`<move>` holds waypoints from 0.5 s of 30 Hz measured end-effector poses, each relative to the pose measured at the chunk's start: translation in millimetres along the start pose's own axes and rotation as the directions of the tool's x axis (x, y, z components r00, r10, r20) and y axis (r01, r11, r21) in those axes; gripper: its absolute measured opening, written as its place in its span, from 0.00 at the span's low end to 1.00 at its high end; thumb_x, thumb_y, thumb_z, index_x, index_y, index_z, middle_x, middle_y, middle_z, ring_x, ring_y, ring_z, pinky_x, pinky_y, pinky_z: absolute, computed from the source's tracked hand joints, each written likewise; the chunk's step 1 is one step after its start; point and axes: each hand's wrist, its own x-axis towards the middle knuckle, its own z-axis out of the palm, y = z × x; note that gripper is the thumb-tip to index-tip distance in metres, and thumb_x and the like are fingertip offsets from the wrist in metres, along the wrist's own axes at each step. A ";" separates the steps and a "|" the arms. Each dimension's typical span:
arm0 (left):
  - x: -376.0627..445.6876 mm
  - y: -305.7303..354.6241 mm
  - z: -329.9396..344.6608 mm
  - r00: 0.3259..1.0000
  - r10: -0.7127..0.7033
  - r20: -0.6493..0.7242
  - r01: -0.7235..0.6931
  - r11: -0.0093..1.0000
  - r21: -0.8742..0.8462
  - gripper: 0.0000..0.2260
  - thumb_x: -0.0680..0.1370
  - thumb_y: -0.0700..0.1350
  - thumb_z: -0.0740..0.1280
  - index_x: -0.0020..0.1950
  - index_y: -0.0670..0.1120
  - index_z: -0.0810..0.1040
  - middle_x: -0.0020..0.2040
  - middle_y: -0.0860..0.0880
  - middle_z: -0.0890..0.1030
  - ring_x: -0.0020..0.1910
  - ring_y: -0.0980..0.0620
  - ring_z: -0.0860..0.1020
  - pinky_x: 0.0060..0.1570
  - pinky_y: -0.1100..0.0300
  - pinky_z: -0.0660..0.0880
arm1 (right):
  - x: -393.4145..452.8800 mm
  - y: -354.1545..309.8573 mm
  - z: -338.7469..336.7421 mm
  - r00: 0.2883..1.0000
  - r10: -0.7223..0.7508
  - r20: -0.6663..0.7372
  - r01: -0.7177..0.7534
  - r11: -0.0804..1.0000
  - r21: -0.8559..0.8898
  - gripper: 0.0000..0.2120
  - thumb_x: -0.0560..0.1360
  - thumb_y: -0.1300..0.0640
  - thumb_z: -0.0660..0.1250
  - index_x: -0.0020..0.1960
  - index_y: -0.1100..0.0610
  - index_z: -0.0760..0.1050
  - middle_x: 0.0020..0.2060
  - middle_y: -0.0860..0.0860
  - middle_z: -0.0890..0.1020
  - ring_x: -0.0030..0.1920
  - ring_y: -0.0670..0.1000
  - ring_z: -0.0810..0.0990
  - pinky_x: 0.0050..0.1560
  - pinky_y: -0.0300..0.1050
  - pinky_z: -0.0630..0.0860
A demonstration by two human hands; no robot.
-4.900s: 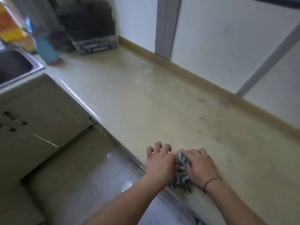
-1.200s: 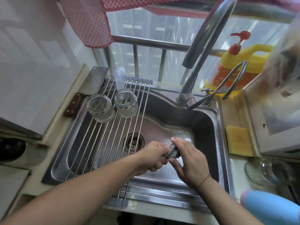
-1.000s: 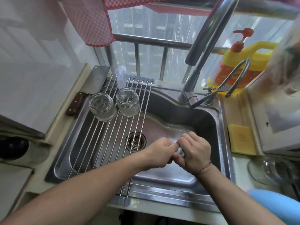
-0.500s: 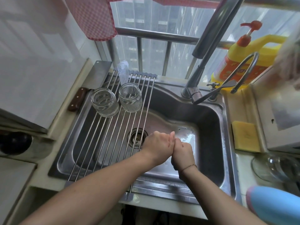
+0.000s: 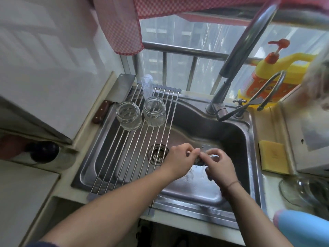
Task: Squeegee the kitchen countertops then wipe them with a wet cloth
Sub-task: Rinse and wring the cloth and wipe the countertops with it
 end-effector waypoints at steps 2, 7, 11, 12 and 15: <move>-11.4 8.7 -12.8 0.975 -0.196 0.107 0.217 0.941 -0.261 0.10 0.78 0.50 0.66 0.56 0.47 0.76 0.47 0.44 0.81 0.40 0.50 0.81 0.37 0.56 0.78 | -11.9 -6.6 -5.1 1.000 -0.028 -0.011 0.029 0.996 0.079 0.13 0.73 0.62 0.72 0.55 0.55 0.74 0.46 0.56 0.81 0.39 0.50 0.81 0.33 0.43 0.79; -28.4 28.6 -42.8 0.957 -0.219 0.188 0.282 0.849 -0.446 0.16 0.75 0.40 0.69 0.62 0.49 0.74 0.54 0.42 0.80 0.52 0.44 0.80 0.50 0.48 0.80 | -34.3 -26.8 9.7 0.991 -0.061 -0.115 0.088 0.964 0.252 0.13 0.73 0.62 0.72 0.55 0.59 0.74 0.49 0.58 0.81 0.48 0.57 0.82 0.42 0.51 0.81; -37.1 47.5 -70.8 0.994 -0.106 0.031 0.109 0.982 -0.156 0.11 0.73 0.44 0.65 0.55 0.50 0.76 0.49 0.45 0.81 0.47 0.46 0.80 0.46 0.53 0.80 | -40.6 -35.5 28.9 0.987 -0.147 -0.069 0.158 0.968 0.196 0.14 0.73 0.55 0.73 0.56 0.59 0.77 0.43 0.56 0.84 0.45 0.56 0.84 0.46 0.49 0.82; -40.5 49.3 -77.1 0.998 -0.064 -0.024 0.064 0.998 -0.030 0.10 0.73 0.45 0.64 0.53 0.49 0.76 0.49 0.45 0.81 0.47 0.46 0.79 0.47 0.54 0.79 | -43.2 -37.0 31.8 0.972 -0.216 -0.089 0.225 0.969 0.100 0.12 0.73 0.58 0.73 0.54 0.60 0.79 0.41 0.54 0.84 0.44 0.55 0.84 0.45 0.41 0.81; -47.7 51.4 -92.1 0.993 0.024 -0.112 -0.004 0.983 0.181 0.10 0.74 0.44 0.62 0.52 0.46 0.79 0.49 0.45 0.81 0.50 0.44 0.78 0.49 0.53 0.77 | -46.1 -39.3 30.1 0.928 -0.364 -0.079 0.356 0.929 -0.102 0.05 0.77 0.62 0.67 0.46 0.61 0.81 0.38 0.55 0.83 0.38 0.55 0.80 0.32 0.29 0.74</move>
